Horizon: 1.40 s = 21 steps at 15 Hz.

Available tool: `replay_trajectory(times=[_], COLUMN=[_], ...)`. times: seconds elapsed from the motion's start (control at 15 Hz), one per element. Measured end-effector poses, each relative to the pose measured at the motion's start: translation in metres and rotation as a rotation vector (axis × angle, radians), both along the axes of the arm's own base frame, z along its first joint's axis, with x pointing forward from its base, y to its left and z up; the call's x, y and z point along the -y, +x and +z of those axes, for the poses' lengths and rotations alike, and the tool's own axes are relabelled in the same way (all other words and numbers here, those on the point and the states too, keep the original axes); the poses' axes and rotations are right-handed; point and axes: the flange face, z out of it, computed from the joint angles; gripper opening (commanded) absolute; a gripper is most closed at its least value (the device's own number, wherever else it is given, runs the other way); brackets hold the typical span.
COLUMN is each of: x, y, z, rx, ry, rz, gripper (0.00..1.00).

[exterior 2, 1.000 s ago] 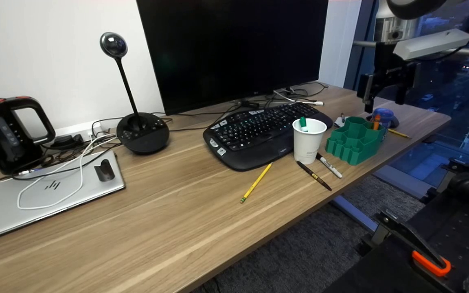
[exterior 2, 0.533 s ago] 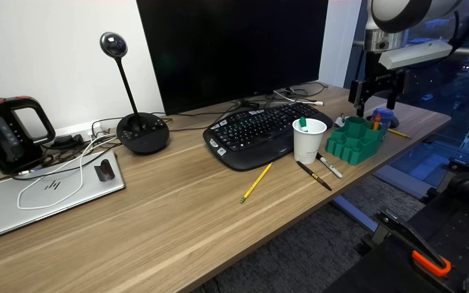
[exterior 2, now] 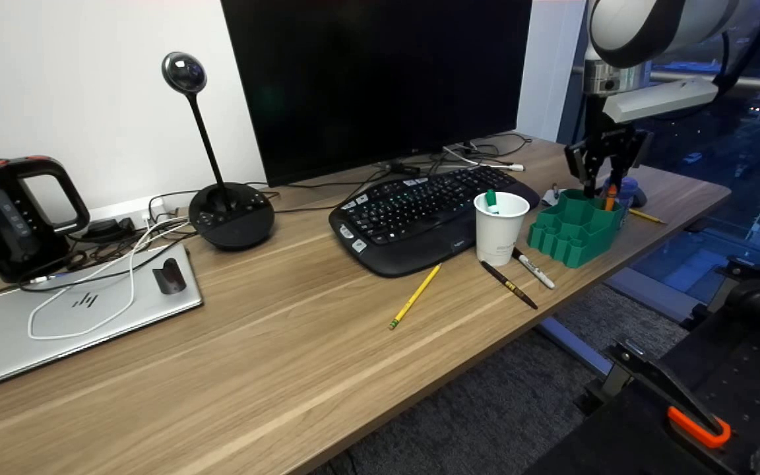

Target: Pick up the orange crayon and put it on the table

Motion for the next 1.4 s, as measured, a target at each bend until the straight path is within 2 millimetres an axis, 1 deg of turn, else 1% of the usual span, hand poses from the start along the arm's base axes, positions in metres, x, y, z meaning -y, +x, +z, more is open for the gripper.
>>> replay_trajectory(times=[0.07,0.13,0.2,0.27,0.33,0.6,0.87,1.07,1.27,1.4], x=[0.001,0.001,0.001,0.002,0.002,0.007,0.008,0.005,0.008,0.018], y=[0.0,0.001,0.001,0.001,0.001,0.003,0.008,0.007,-0.004,-0.009], z=[-0.002,-0.002,-0.002,-0.002,-0.001,0.005,0.021,0.048,0.088,0.117], rx=[-0.003,-0.007,-0.014,-0.025,-0.039,-0.071,-0.052,-0.022,-0.028,-0.02], ry=[-0.001,-0.002,-0.002,-0.001,0.002,0.012,0.021,0.027,0.035,0.033], rz=[-0.003,-0.007,-0.011,-0.017,-0.025,-0.059,-0.062,-0.036,-0.03,-0.051], gripper=[0.11,0.02,0.01,0.01,0.04,0.04,0.04,0.04,0.04,0.04])
